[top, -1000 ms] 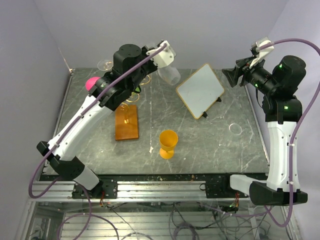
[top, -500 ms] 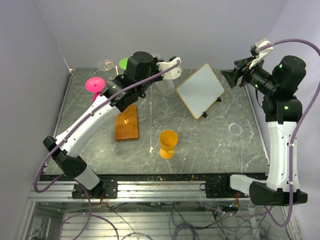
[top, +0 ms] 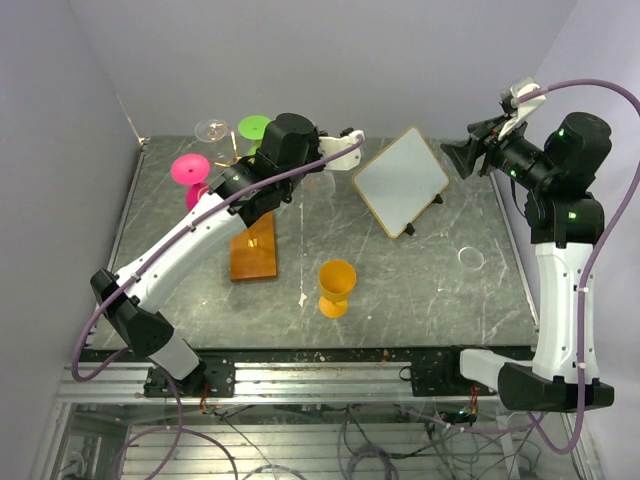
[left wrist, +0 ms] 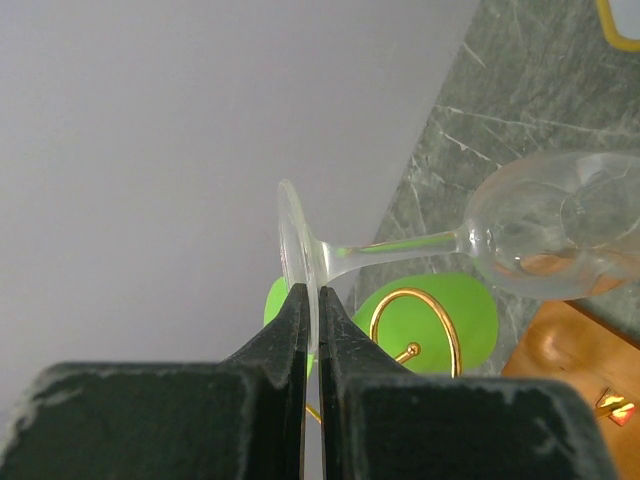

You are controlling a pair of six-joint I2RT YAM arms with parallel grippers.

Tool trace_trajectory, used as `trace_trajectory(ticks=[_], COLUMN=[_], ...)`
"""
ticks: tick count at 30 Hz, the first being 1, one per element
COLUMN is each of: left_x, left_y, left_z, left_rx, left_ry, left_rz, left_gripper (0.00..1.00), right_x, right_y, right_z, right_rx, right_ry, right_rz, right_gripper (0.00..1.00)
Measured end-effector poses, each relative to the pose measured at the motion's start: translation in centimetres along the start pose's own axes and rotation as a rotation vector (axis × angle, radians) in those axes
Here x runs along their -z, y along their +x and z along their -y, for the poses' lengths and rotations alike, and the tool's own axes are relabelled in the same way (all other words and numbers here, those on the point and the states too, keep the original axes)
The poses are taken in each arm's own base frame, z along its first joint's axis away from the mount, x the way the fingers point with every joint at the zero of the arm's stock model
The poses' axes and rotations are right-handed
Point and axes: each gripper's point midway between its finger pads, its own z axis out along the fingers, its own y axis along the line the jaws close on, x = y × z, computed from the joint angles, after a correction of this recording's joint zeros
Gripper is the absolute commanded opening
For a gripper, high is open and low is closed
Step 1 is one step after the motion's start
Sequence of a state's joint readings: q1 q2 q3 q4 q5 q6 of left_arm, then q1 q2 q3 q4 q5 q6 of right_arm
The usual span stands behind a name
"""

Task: Place the wine glass upside down on the wine glass rack

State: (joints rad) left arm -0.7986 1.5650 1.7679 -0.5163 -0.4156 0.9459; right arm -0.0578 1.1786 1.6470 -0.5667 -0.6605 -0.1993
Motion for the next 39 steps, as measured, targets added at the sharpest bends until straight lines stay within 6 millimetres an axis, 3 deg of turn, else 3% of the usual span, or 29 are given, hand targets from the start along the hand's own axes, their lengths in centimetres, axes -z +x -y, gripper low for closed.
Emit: trace_trajectory(ticks=[33,39], left_x=[0.3,0.6], left_y=[4.8,4.9], left_z=[0.3,0.3], left_rx=[-0.016,-0.01], left_ry=[0.006,0.009], left_rz=[-0.146,-0.148], left_gripper=[0.07,0.07], right_x=[0.3,0.4], right_y=[0.2,0.2], right_z=[0.0,0.1], right_rx=[-0.024,-0.025], right_ry=[-0.019,-0.017], right_rz=[0.003,0.003], right_gripper=[0.63,0.63])
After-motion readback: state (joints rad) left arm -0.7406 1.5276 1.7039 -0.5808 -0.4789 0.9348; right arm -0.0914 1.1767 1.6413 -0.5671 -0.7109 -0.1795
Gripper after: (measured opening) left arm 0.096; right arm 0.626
